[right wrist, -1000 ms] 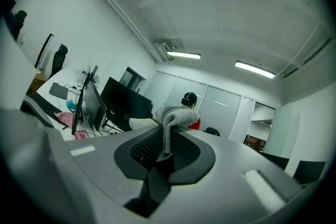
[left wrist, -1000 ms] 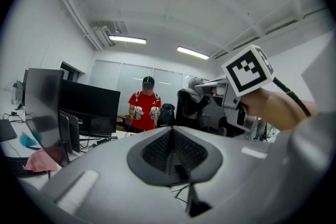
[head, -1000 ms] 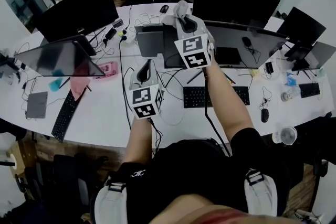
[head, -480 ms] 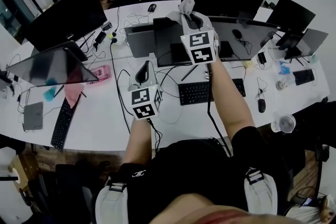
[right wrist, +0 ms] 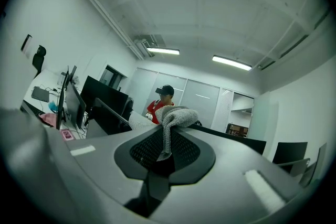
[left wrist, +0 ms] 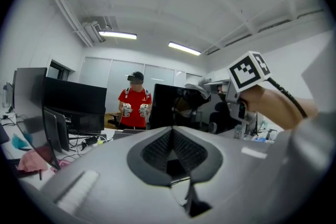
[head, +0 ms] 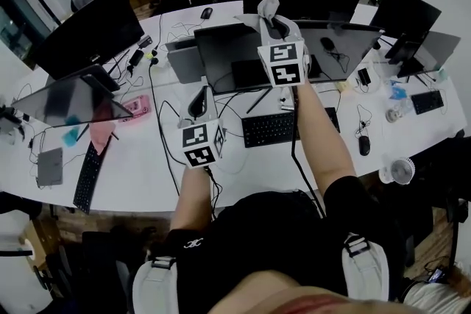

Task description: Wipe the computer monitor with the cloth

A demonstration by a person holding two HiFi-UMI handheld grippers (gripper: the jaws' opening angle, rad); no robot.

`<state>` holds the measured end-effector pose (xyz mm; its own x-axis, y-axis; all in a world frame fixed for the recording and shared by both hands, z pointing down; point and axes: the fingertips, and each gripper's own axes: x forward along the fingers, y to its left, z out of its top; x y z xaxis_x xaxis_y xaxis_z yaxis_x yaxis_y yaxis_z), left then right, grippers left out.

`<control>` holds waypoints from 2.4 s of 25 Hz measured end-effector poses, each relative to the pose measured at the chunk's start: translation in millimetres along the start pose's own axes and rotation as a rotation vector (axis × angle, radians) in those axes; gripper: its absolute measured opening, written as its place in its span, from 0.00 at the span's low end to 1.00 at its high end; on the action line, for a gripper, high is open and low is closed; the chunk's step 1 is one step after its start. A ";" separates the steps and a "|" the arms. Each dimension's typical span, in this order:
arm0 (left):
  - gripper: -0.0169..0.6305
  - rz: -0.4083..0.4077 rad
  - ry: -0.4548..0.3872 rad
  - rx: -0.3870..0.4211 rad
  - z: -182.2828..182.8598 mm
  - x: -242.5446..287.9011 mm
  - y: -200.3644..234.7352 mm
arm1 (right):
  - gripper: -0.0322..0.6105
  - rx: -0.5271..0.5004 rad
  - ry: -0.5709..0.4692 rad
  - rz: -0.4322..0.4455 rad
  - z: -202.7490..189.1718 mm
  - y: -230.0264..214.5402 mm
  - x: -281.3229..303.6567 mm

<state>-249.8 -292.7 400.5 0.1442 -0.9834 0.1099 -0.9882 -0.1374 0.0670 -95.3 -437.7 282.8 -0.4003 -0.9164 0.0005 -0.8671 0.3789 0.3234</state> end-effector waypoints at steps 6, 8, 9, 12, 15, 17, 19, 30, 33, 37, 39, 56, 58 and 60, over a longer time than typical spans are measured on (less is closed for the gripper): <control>0.10 -0.025 -0.001 0.029 2.0 18.0 -54.8 | 0.10 0.036 0.005 -0.035 -21.5 -61.7 -16.1; 0.10 -0.028 0.000 0.039 2.8 22.6 -74.1 | 0.10 0.052 0.008 -0.047 -30.5 -86.2 -21.2; 0.10 -0.030 0.002 0.044 2.9 25.1 -84.1 | 0.10 0.056 0.012 -0.054 -35.3 -99.0 -24.0; 0.10 -0.031 0.002 0.057 4.9 32.8 -111.9 | 0.10 0.067 0.020 -0.076 -48.8 -136.2 -33.4; 0.10 -0.029 -0.007 0.071 8.3 39.3 -138.2 | 0.10 0.071 0.027 -0.087 -60.4 -168.1 -41.0; 0.10 -0.028 -0.012 0.077 8.2 43.5 -156.1 | 0.10 0.073 0.031 -0.091 -66.8 -188.6 -46.6; 0.10 -0.027 -0.008 0.078 4.7 46.8 -171.5 | 0.10 0.071 0.031 -0.097 -75.0 -207.3 -51.4; 0.10 -0.011 -0.003 0.073 -10.0 71.2 -242.4 | 0.10 0.064 0.036 -0.150 -109.5 -310.1 -78.3; 0.10 -0.014 -0.006 0.072 -12.3 77.3 -258.9 | 0.10 0.071 0.039 -0.163 -118.7 -333.7 -85.0; 0.10 -0.017 -0.005 0.071 -17.0 83.1 -277.1 | 0.10 0.081 0.036 -0.186 -129.5 -362.2 -93.8; 0.10 -0.020 -0.002 0.074 -18.9 85.7 -284.7 | 0.10 0.079 0.034 -0.199 -133.6 -374.5 -97.4; 0.10 -0.026 0.026 0.102 -25.4 88.7 -307.4 | 0.10 0.238 0.042 -0.139 -182.6 -400.6 -111.2; 0.10 -0.026 0.029 0.107 -26.7 87.9 -308.3 | 0.10 0.247 0.031 -0.117 -188.2 -397.7 -111.0; 0.10 -0.025 0.031 0.109 -27.3 87.3 -308.2 | 0.10 0.256 0.027 -0.090 -194.1 -395.4 -109.7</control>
<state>68.7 -332.9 416.5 0.1685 -0.9757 0.1403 -0.9838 -0.1754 -0.0381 349.1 -512.0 338.6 -0.3133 -0.9496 0.0091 -0.9469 0.3131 0.0734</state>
